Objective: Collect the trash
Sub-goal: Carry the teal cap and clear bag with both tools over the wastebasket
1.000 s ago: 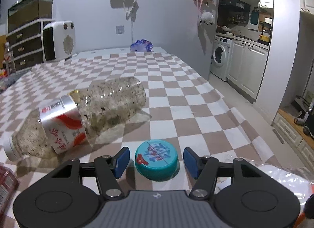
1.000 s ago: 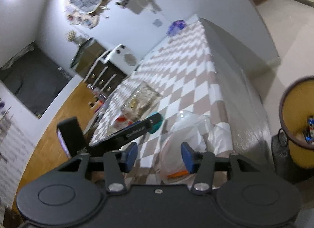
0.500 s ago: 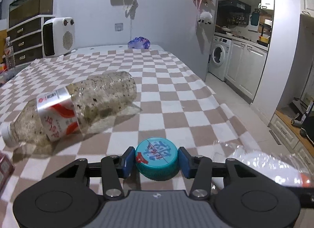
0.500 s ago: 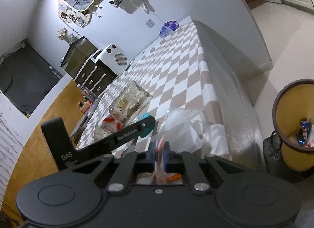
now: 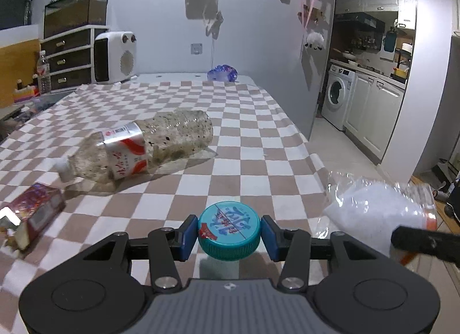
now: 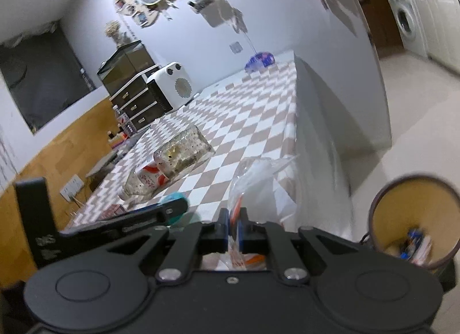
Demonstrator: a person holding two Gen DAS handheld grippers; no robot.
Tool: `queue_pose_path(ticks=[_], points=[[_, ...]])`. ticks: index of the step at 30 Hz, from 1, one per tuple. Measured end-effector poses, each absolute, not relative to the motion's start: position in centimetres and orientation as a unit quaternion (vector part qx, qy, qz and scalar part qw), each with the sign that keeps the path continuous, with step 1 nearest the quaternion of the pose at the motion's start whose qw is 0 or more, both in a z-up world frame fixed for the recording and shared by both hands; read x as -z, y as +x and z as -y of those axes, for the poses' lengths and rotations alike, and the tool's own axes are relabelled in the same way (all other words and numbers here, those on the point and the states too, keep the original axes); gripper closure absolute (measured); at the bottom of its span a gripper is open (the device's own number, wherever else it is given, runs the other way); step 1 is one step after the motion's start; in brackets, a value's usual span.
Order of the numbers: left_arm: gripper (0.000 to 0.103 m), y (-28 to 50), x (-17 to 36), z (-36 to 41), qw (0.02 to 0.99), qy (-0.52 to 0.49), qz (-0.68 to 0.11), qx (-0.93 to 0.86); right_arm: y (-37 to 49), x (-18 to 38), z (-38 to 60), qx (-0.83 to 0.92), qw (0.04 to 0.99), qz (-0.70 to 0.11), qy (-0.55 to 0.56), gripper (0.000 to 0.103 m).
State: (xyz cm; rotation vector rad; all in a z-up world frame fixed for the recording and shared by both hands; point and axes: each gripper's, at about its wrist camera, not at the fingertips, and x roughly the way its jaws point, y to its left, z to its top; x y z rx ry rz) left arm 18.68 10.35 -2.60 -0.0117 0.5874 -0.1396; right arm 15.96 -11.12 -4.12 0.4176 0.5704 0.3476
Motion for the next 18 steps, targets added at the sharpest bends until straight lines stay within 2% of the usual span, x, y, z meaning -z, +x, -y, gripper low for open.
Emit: queue_pose_path(ticks=[18], points=[[0.054,11.5,-0.5,-6.8,0.966,-0.005,-0.249,0.075,12.0,1.5,14.4,-0.145,0.957,-0.236,0.086,0.097]])
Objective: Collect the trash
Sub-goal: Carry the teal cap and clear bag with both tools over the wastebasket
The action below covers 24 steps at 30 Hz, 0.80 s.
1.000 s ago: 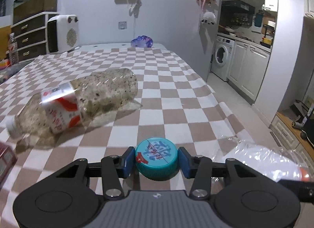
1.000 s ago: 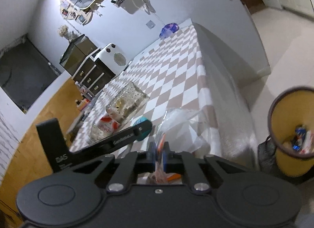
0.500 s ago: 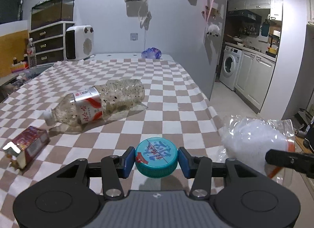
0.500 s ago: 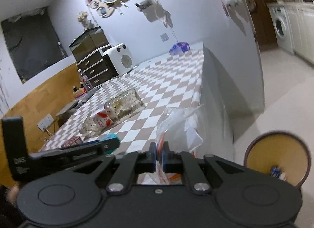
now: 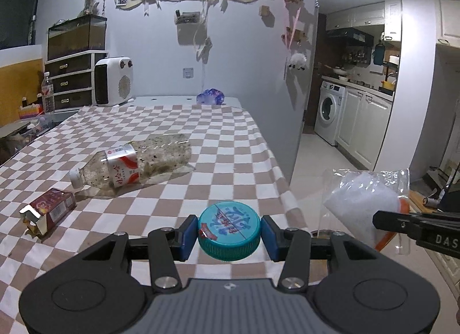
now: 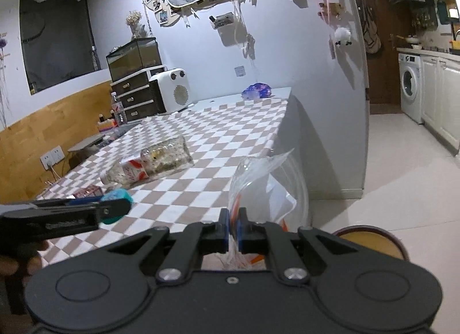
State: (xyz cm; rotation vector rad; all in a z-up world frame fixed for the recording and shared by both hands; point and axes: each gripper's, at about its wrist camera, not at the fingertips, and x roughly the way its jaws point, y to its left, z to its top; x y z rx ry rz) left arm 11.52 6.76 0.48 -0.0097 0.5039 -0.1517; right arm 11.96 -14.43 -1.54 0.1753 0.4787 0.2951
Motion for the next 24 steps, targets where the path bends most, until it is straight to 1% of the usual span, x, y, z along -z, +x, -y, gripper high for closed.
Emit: queue_pose_path(ticks=[11,24], points=[[0.054,11.3,-0.9,-2.1,0.964,-0.004,-0.246,0.100,10.3,1.2,18.5,-0.108,0.965,-0.227,0.080,0.097],[0.054,15.9,-0.9,7.2,0.944,0.014,-0.278,0.176,10.7,1.6,25.5,-0.042,0.965,-0.242,0.096,0.097]])
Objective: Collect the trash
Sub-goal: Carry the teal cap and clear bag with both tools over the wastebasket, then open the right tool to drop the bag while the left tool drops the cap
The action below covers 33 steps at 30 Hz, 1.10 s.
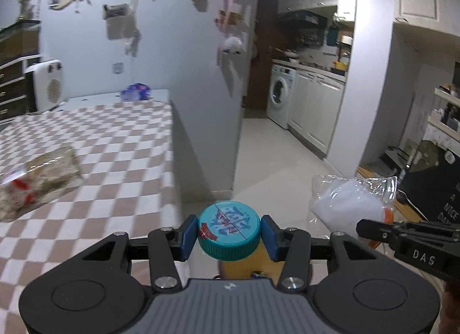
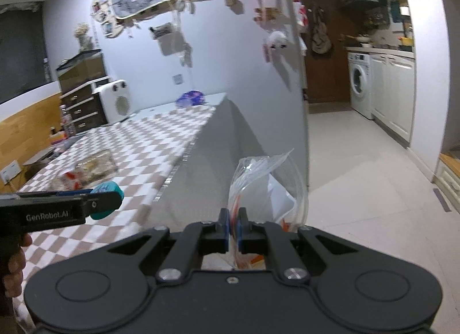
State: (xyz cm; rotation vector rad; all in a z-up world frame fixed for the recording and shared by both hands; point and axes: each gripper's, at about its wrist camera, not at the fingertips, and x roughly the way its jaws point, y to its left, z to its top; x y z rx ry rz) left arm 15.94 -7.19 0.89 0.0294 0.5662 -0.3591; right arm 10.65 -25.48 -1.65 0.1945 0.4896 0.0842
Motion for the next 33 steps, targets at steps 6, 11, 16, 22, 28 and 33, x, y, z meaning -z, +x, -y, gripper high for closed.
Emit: queue_pose_path(ticks=[6,11,16,22,28,33], points=[[0.054,18.8,-0.7,11.2,0.935,0.032,-0.291,0.200,12.0,2.1,28.6,-0.018,0.961,-0.257,0.099,0.097],[0.054,22.2,0.8,14.1,0.922,0.032,-0.320,0.216,14.3,2.7,30.8,-0.010,0.954,-0.284,0.091,0.097],[0.054,26.5,3.8,16.7,0.900,0.032,-0.373,0.226,17.2,4.2,32.7,-0.002,0.944,-0.320,0.080,0.097],[0.054,31.4,8.8,19.1,0.868,0.040,-0.443,0.222,21.3,7.2,34.6,-0.001,0.923,-0.374,0.093,0.097],[0.054,34.3,13.0,20.7,0.842,0.072,-0.487,0.219,25.1,10.9,35.5,-0.006,0.898,-0.427,0.106,0.097],[0.054,36.0,15.4,21.0,0.827,0.086,-0.511,0.219,27.8,13.9,36.2,-0.009,0.876,-0.465,0.125,0.097]])
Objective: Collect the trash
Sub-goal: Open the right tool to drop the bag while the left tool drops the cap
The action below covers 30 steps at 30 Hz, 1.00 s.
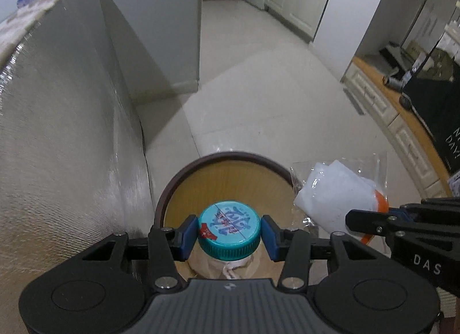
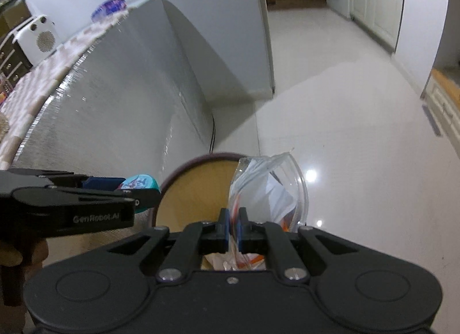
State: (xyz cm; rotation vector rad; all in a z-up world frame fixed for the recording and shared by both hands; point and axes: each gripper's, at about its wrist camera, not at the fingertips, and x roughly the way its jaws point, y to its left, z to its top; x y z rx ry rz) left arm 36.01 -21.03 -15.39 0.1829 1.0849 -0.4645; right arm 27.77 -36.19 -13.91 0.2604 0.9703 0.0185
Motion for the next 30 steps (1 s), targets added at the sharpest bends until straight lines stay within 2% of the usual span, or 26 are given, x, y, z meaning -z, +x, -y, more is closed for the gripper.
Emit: queue_pose_path(ticks=[17,28,29,30], points=[[0.054,38.4,21.3,21.8,0.785,0.168,-0.563,0.194,33.7,19.9,34.3,-0.033,0.833,-0.543,0.100,0.097],[0.054,38.4,22.2,21.6,0.782,0.161,-0.567,0.201,34.9,20.9,34.3,-0.033,0.827,-0.552,0.103,0.095],[0.053,38.5,22.2,21.5,0.785,0.156,-0.565,0.200,34.9,21.0,34.3,-0.036,0.827,-0.551,0.106,0.094],[0.044,38.6,22.2,21.4,0.786,0.149,-0.567,0.197,35.0,21.0,34.2,-0.038,0.827,-0.551,0.106,0.092]])
